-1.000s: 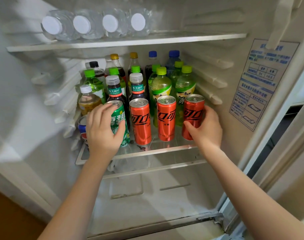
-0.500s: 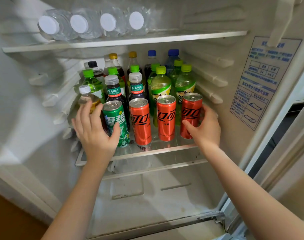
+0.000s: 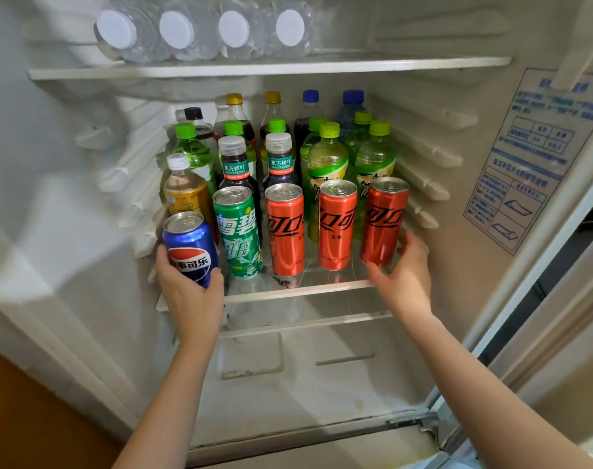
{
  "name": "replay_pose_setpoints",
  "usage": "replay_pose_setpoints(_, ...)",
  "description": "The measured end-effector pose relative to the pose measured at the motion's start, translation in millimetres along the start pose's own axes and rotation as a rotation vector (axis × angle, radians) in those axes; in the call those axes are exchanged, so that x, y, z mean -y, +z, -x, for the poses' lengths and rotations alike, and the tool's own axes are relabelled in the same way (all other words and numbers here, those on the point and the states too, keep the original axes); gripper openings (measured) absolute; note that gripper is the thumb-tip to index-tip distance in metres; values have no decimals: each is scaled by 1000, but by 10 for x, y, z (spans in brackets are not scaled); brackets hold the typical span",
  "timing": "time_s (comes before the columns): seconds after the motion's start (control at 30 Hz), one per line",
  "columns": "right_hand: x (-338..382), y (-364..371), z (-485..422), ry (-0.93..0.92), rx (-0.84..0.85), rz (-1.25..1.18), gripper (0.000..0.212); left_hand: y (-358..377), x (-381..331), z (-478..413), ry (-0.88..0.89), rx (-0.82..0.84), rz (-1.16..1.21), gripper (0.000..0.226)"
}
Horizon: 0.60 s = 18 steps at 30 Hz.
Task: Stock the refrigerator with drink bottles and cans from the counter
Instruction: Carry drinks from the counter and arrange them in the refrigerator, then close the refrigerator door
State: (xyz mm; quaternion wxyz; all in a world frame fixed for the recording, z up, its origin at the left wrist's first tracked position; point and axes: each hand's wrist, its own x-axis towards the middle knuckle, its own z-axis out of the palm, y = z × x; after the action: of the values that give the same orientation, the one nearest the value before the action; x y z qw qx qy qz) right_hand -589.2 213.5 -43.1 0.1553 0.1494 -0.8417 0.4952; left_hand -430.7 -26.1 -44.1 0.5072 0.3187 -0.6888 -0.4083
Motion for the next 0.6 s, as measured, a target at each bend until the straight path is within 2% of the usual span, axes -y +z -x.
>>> replay_pose_setpoints(0.17, -19, 44, 75, -9, 27, 57, 68, -38, 35, -48, 35, 1, -100, 83)
replay_pose_setpoints(0.4, -15, -32, 231, -19, 21, 96, 73, -50, 50, -45, 43, -5, -101, 82)
replay_pose_setpoints(0.6, -35, -161, 480, -35, 27, 134, 66, -160, 102, 58, 37, 10, -91, 84)
